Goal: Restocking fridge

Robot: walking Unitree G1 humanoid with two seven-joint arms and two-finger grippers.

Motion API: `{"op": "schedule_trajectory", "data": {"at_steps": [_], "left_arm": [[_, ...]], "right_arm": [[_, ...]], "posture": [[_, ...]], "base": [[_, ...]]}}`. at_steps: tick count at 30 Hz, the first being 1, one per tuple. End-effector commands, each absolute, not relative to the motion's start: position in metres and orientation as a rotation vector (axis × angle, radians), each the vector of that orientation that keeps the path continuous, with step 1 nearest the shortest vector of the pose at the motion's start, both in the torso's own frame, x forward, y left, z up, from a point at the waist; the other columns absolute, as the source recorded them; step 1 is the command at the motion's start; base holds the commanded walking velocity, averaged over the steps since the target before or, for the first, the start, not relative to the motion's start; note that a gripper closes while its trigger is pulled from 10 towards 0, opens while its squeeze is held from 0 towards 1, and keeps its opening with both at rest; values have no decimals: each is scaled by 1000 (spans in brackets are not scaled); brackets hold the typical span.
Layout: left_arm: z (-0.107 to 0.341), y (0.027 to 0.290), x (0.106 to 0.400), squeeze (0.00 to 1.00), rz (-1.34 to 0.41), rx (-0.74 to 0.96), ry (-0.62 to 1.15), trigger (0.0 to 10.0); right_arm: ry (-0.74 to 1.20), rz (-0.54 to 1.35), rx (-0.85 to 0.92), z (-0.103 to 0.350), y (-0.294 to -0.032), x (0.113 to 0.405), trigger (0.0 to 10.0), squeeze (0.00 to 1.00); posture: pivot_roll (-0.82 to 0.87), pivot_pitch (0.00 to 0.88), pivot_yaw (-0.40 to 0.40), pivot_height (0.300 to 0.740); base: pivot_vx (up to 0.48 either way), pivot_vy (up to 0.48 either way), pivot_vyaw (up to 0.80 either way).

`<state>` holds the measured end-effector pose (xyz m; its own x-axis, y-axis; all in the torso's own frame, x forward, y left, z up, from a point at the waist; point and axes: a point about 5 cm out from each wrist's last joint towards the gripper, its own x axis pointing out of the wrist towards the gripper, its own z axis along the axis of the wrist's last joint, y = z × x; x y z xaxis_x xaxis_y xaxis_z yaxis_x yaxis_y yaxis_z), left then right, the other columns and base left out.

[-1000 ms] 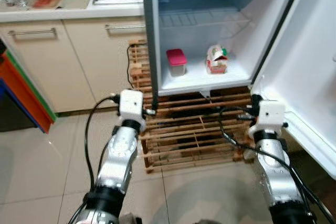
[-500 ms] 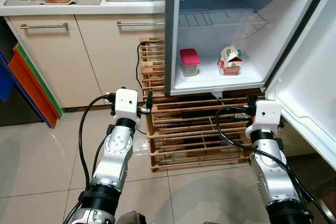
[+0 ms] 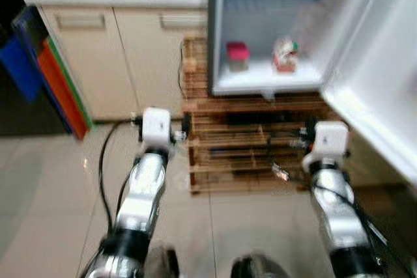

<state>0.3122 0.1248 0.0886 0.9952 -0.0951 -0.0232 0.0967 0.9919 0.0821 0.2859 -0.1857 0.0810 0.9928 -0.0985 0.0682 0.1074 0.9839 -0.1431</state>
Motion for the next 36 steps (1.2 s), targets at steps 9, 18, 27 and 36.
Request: {"op": "schedule_trajectory", "data": {"at_steps": [9, 18, 27, 36], "left_arm": [[94, 114, 313, 0, -134, 55, -13, 10000], [96, 114, 314, 0, -119, 40, -29, 10000], [95, 112, 312, 0, -128, 44, -26, 10000], [96, 109, 313, 0, -144, 44, -28, 10000]], "right_arm": [[-89, -24, -165, 88, -173, 288, 10000, 0], [-69, 10, -162, 85, -170, 289, 10000, 0], [-74, 56, -171, 85, -164, 286, 10000, 0], [-49, 39, -170, 82, -166, 286, 10000, 0]], "posture": [[-87, 0, -19, 740], [-77, 0, -29, 740], [-79, 0, -34, 740], [-82, 0, -30, 740]], "base": [[269, -373, 0], [369, -302, 0], [42, -32, 326], [0, 0, 172]]}}
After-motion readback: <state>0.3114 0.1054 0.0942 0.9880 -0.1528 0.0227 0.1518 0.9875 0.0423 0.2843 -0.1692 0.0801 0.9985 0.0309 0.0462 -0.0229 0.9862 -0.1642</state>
